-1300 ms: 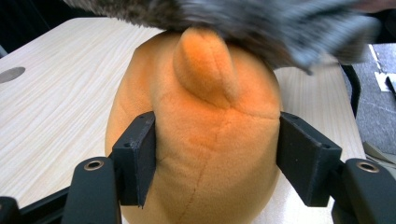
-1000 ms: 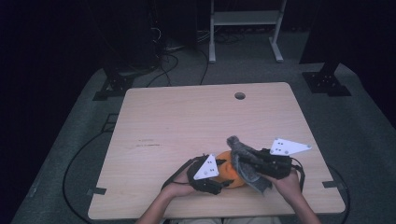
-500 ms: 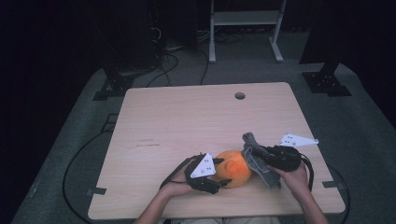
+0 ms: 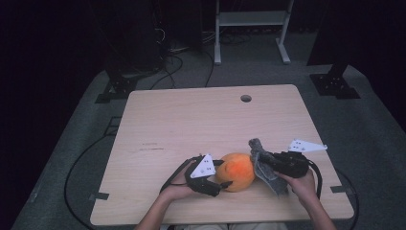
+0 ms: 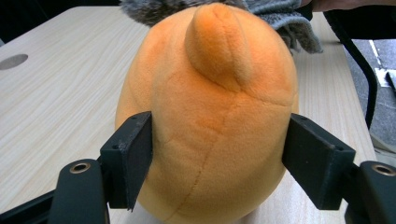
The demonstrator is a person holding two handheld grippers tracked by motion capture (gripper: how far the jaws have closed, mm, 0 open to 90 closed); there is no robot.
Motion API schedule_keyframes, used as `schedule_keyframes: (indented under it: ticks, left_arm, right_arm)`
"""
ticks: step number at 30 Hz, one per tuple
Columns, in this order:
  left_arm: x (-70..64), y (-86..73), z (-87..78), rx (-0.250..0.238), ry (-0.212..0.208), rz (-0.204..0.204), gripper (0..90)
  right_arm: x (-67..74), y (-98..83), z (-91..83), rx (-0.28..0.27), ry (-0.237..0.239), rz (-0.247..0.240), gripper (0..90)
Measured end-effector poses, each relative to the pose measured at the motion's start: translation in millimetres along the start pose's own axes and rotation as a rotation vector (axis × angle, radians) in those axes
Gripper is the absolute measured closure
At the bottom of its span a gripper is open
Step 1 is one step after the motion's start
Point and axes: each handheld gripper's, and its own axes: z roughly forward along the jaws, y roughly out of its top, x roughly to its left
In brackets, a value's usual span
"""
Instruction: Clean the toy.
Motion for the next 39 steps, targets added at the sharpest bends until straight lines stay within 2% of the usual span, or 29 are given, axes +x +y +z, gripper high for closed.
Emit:
schedule_keyframes:
  ticks: [2, 4, 7, 10, 14, 17, 19, 21, 24, 26, 28, 30, 33, 36, 37, 39]
  left_arm:
    - [1.7, -0.9, -0.6, 0.001, -0.001, -0.009, 27.1]
    - [3.9, -1.5, -1.1, 0.003, -0.002, -0.020, 27.1]
    - [7.0, -2.4, -2.2, 0.017, 0.007, -0.040, 27.1]
    - [9.4, -5.0, -4.1, 0.018, 0.010, -0.055, 26.9]
    - [12.4, -6.9, -5.8, 0.017, 0.006, -0.065, 26.6]
    - [14.6, -8.6, -5.9, 0.010, 0.003, -0.082, 26.5]
    - [15.3, -8.9, -5.7, 0.017, 0.006, -0.084, 26.6]
    - [16.6, -8.9, -6.1, 0.019, 0.010, -0.091, 27.1]
    - [19.2, -9.9, -7.0, 0.004, 0.018, -0.112, 28.6]
    - [20.2, -11.2, -7.3, -0.002, 0.018, -0.122, 28.8]
    - [20.6, -11.8, -7.6, 0.000, 0.017, -0.123, 28.7]
    - [21.6, -12.1, -7.8, 0.005, 0.020, -0.123, 28.6]
    - [22.5, -12.3, -6.7, 0.006, 0.022, -0.138, 28.1]
    - [22.8, -12.5, -6.3, 0.006, 0.021, -0.143, 28.0]
    - [22.8, -12.4, -6.4, 0.007, 0.022, -0.146, 28.0]
    - [23.1, -11.9, -5.7, 0.000, 0.025, -0.157, 28.2]
  right_arm:
    - [3.2, 2.0, -3.3, -0.031, 0.007, -0.006, 76.4]
    - [10.9, 6.2, -4.8, -0.069, 0.042, -0.025, 76.3]
    - [18.9, 5.5, 2.1, -0.034, 0.047, -0.071, 76.3]
    - [12.1, -2.6, 5.4, -0.030, 0.060, -0.013, 76.3]
    - [8.8, -8.0, 2.9, 0.021, 0.014, -0.018, 76.4]
    - [16.6, -2.5, -0.9, -0.038, 0.040, -0.035, 76.3]
    - [25.4, 1.6, 0.3, -0.065, 0.072, -0.072, 76.3]
    - [30.5, 1.9, 5.2, -0.042, 0.067, -0.104, 76.3]
    - [23.0, -2.3, 7.6, -0.019, 0.059, -0.066, 76.3]
    - [17.1, -5.8, 6.0, 0.011, 0.028, -0.049, 76.3]
    - [14.2, -7.8, 4.7, 0.041, 0.001, -0.048, 76.3]
    - [18.0, -4.7, 2.6, 0.025, -0.005, -0.066, 76.3]
    - [35.2, 5.4, 3.3, -0.023, 0.027, -0.126, 76.3]
    - [48.8, 8.6, 7.1, -0.044, 0.101, -0.190, 76.1]
    - [48.9, 7.2, 9.0, -0.030, 0.102, -0.200, 76.0]
    - [43.0, 2.4, 11.2, -0.023, 0.100, -0.175, 76.1]
